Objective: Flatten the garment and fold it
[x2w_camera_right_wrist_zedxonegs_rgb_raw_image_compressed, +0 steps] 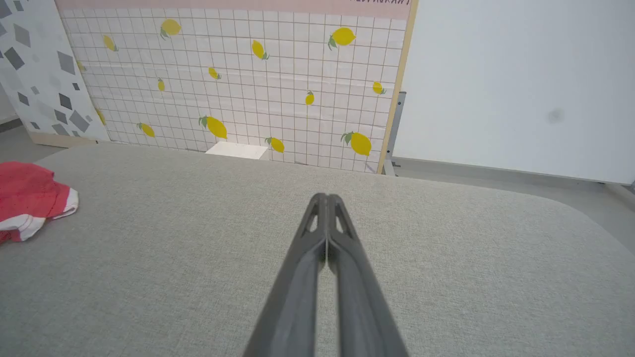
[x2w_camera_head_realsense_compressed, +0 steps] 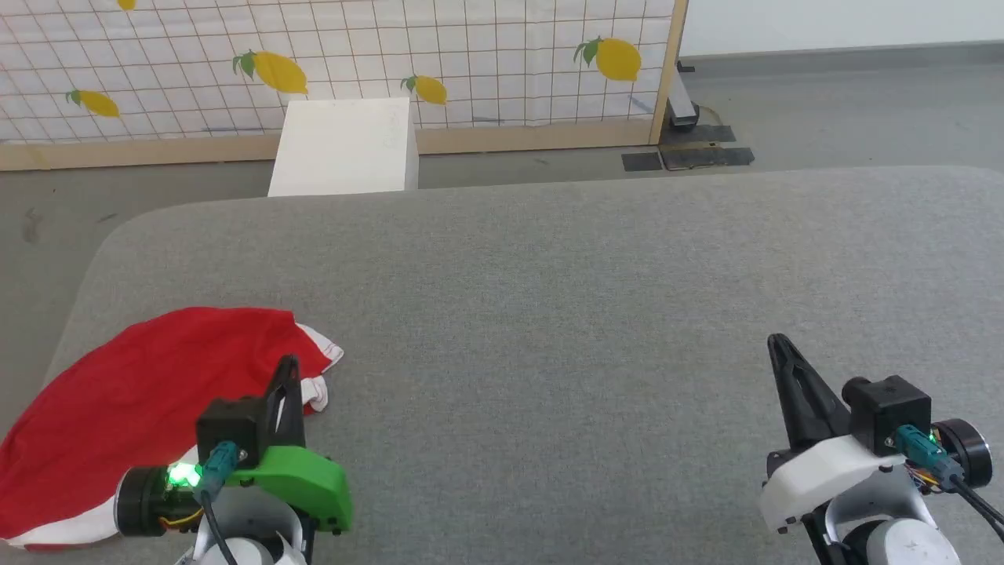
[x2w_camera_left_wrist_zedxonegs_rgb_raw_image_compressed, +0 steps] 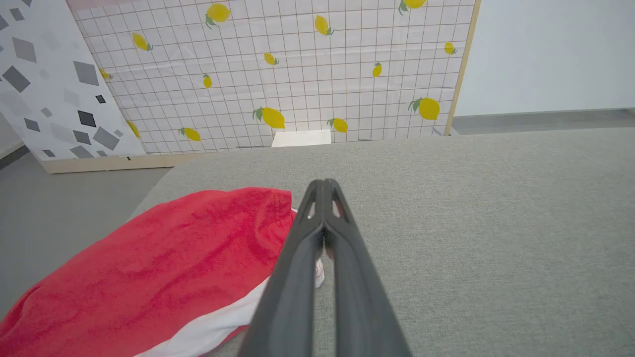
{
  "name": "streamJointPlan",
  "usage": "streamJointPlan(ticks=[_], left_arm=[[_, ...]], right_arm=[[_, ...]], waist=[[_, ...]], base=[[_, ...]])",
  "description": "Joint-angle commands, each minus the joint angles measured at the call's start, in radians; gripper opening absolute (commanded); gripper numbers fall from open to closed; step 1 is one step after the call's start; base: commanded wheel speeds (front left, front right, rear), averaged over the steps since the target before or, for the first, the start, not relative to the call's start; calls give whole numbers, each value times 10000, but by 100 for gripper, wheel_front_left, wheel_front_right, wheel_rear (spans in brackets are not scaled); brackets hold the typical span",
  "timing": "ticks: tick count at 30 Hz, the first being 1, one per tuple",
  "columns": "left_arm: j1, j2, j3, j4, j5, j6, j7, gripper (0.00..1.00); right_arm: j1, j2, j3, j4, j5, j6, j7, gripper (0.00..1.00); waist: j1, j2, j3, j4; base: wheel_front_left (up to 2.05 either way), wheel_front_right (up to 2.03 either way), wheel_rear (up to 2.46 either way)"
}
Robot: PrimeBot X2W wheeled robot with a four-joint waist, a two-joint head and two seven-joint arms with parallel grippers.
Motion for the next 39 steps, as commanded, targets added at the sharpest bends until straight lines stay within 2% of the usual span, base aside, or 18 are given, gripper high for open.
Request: streamJointPlan(ticks=[1, 34, 35, 39], left_arm=[[127, -34, 32, -24, 105, -9, 12, 0], [127, -34, 32, -24, 105, -9, 12, 0], [0, 0, 2, 0, -1, 0, 0, 100], [-2, 2, -26, 7, -23, 0, -8, 100]], right_arm=[[132, 13, 20, -55, -62, -13, 1, 0], [132, 13, 20, -55, -62, -13, 1, 0], [1, 0, 0, 0, 1, 0, -1, 100], [1, 0, -6, 15, 20, 0, -9, 100]], waist=[[0, 104, 0, 0], [0, 104, 0, 0], [0, 0, 0, 0], [0, 0, 2, 0]], base=[[0, 0, 0], [0, 0, 0], [0, 0, 0], [0, 0, 0]])
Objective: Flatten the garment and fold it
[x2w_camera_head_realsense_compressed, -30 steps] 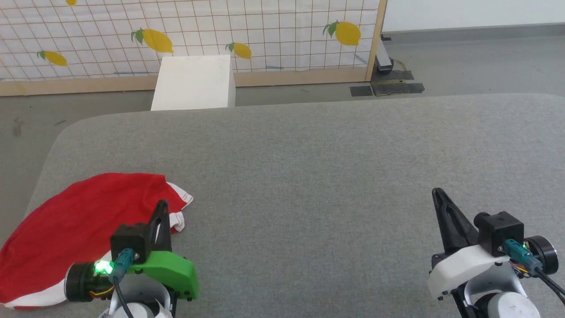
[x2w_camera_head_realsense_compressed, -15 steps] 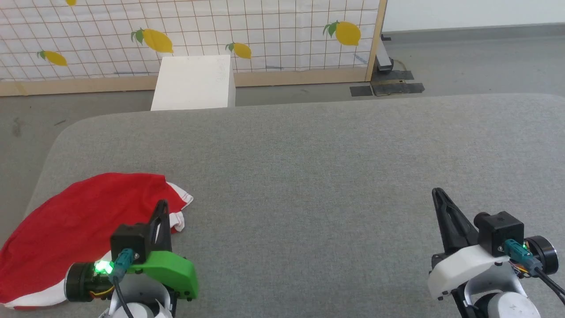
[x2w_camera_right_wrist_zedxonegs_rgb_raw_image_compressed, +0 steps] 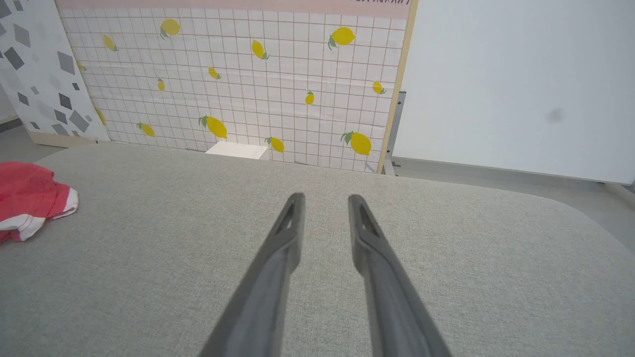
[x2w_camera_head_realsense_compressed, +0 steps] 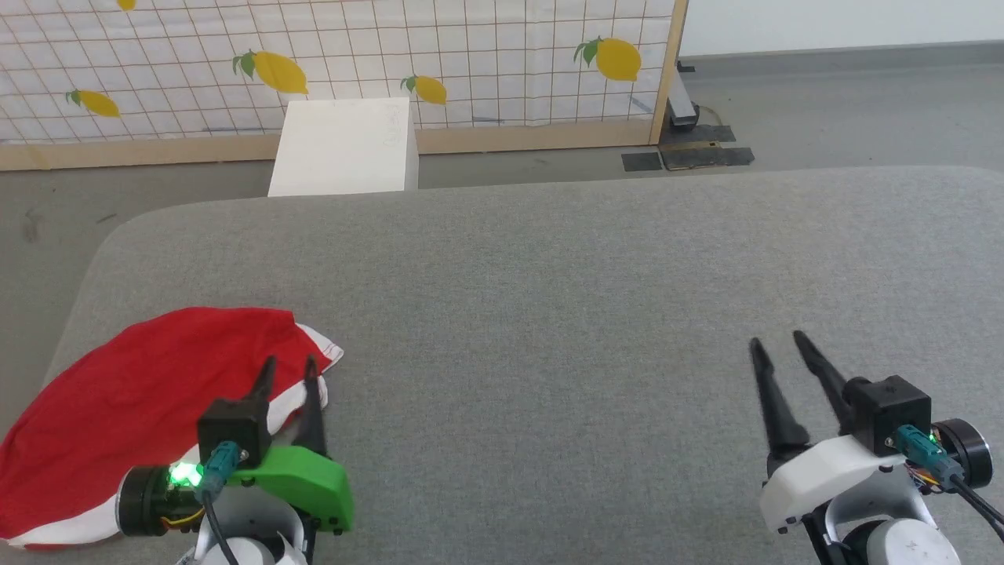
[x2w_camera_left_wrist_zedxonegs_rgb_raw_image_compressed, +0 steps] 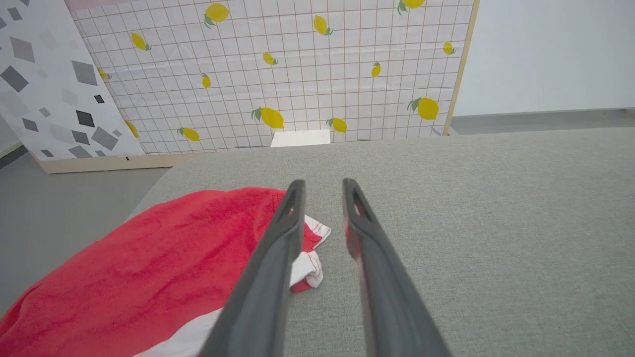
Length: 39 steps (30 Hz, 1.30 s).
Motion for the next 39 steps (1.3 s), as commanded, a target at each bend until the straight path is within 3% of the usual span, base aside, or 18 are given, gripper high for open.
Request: streamJointPlan(ticks=[1, 23, 39], left_arm=[[1, 0, -8, 23, -35, -1, -30, 100], [-80, -7, -59, 418, -511, 46, -482, 100], [21, -12, 24, 652, -836, 134, -856, 100]], right_arm=[[7, 0, -8, 29, 57, 0, -31, 100], [37, 2, -204, 412, 634, -2, -485, 100], [39, 4, -92, 815, 995, -4, -859, 100]], waist=[[0, 1, 1, 2], [0, 19, 66, 238], [0, 34, 92, 1387]], base=[[0, 0, 0], [0, 0, 0], [0, 0, 0]])
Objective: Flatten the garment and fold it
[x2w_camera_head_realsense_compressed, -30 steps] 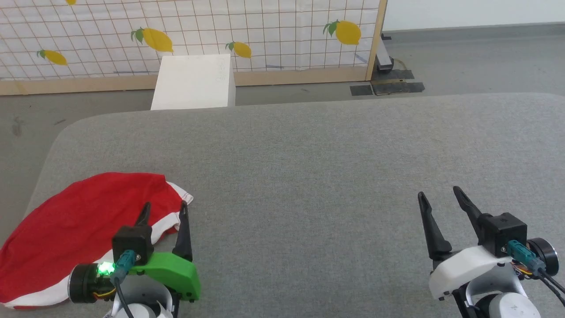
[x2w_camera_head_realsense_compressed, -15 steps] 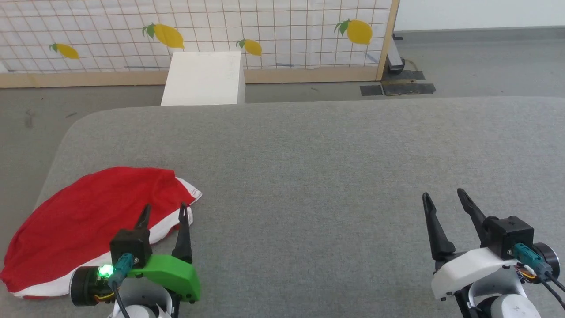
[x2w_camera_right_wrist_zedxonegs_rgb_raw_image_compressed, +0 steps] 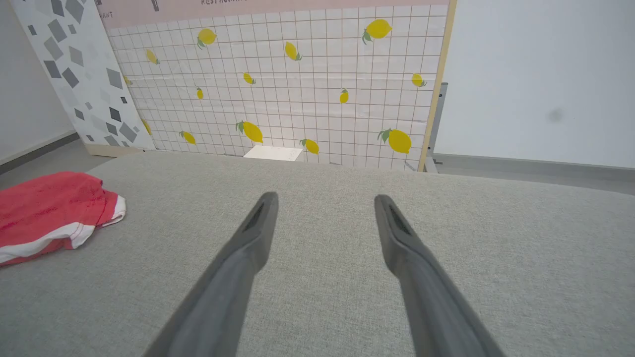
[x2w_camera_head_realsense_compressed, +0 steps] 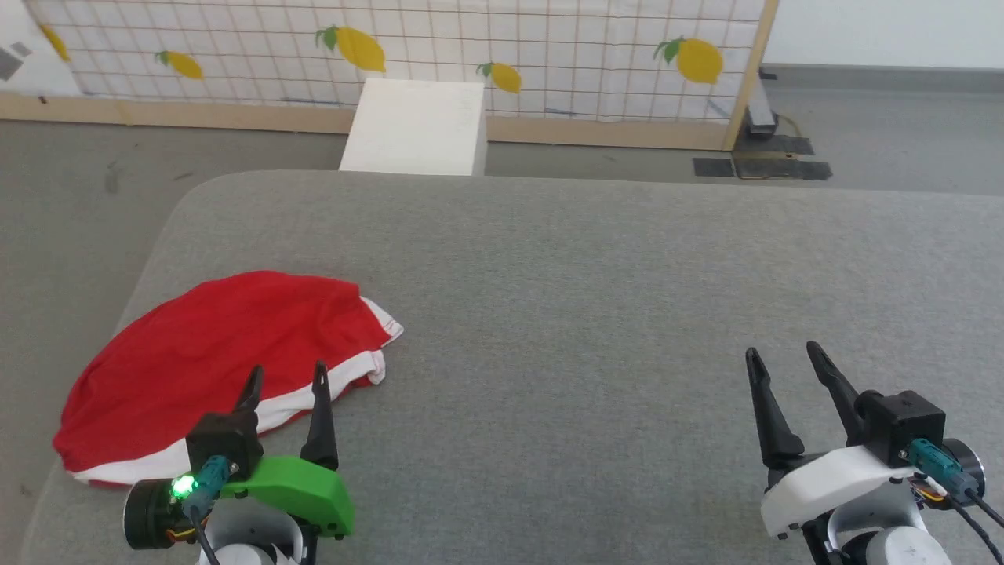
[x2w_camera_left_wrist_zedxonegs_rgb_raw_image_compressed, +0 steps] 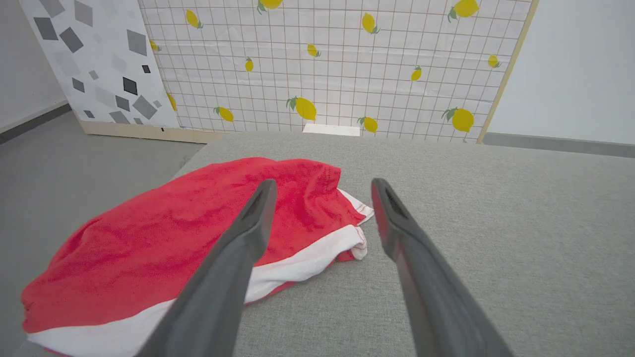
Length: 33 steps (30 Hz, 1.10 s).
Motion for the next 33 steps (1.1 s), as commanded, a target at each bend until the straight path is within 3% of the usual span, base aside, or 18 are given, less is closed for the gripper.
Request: streamJointPlan(ticks=[1, 33], left_arm=[[40, -12, 25, 69, -78, 46, -107, 100], [264, -23, 65, 670, -927, 341, -913, 100]], right_arm=[[40, 4, 12, 84, 142, -4, -115, 100], [-51, 8, 496, 1309, 777, -9, -925, 100]], waist=[[0, 34, 8, 248], [0, 67, 148, 2983]], base=[[0, 0, 0], [0, 0, 0]])
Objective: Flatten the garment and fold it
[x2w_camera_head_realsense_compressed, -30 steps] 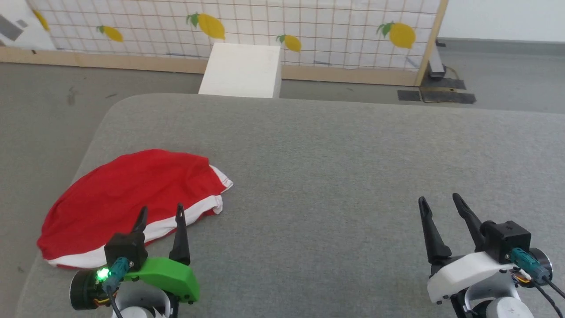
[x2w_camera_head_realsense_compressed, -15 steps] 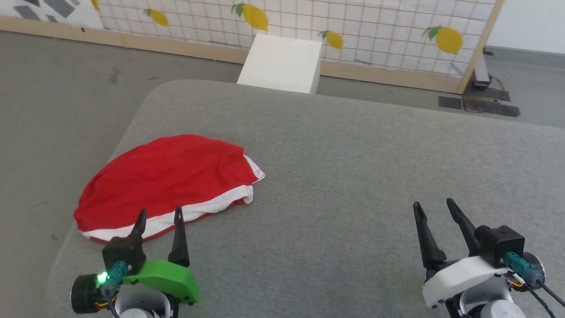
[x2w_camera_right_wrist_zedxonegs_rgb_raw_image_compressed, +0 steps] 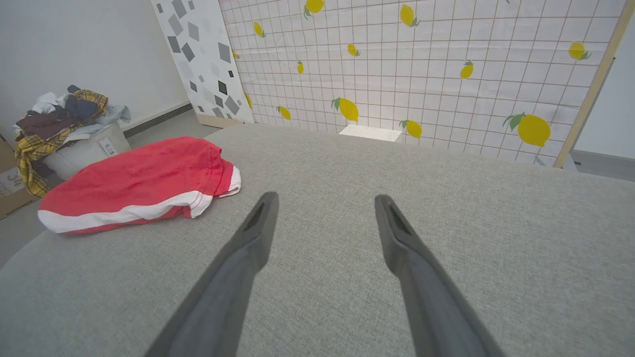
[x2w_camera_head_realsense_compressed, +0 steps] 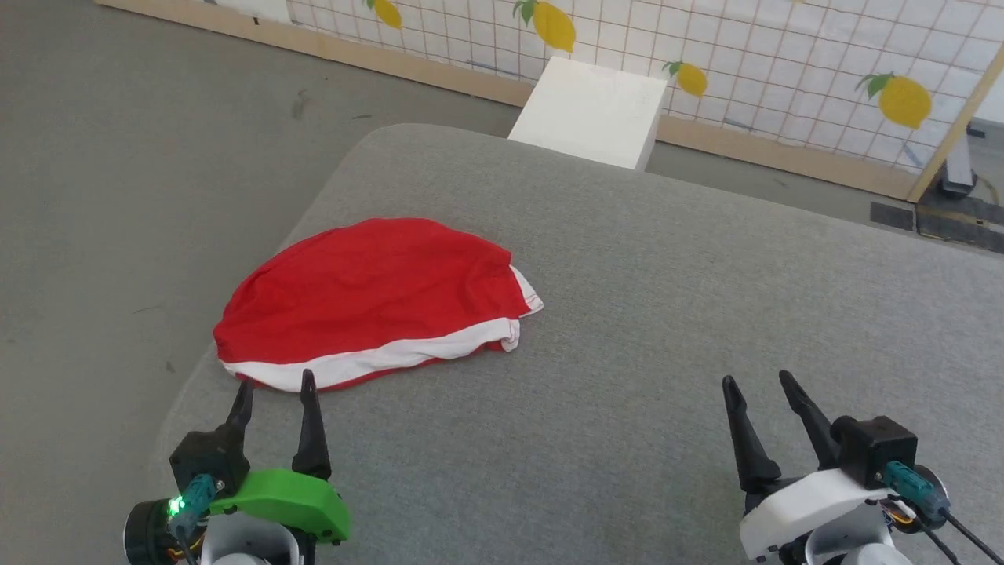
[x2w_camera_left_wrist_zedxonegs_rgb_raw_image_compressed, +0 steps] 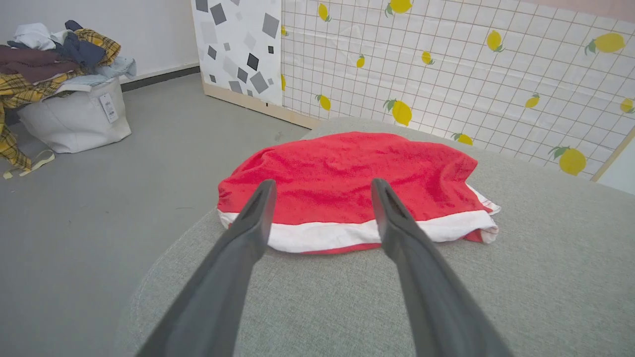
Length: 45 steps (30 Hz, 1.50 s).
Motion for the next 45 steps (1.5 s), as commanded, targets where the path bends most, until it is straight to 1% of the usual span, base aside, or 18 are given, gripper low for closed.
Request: streamJointPlan(ticks=[1, 16, 39, 45], left_arm=[[233, -23, 28, 65, -129, 73, -103, 100], [277, -28, 22, 359, -283, 161, -413, 100], [284, -34, 86, 750, -678, 281, -886, 100], [54, 17, -80, 1076, -581, 87, -1010, 100]], right_arm=[[-48, 6, 37, 86, 126, -9, -116, 100], [-89, 8, 134, 436, 208, -10, -427, 100], [-201, 10, 219, 895, 417, -13, -903, 100], [-227, 11, 248, 1093, 491, -13, -1027, 100]], waist=[[0, 68, 8, 119], [0, 80, -77, 715], [0, 99, 10, 1347], [0, 104, 47, 1518]], base=[[0, 0, 0], [0, 0, 0], [0, 0, 0], [0, 0, 0]])
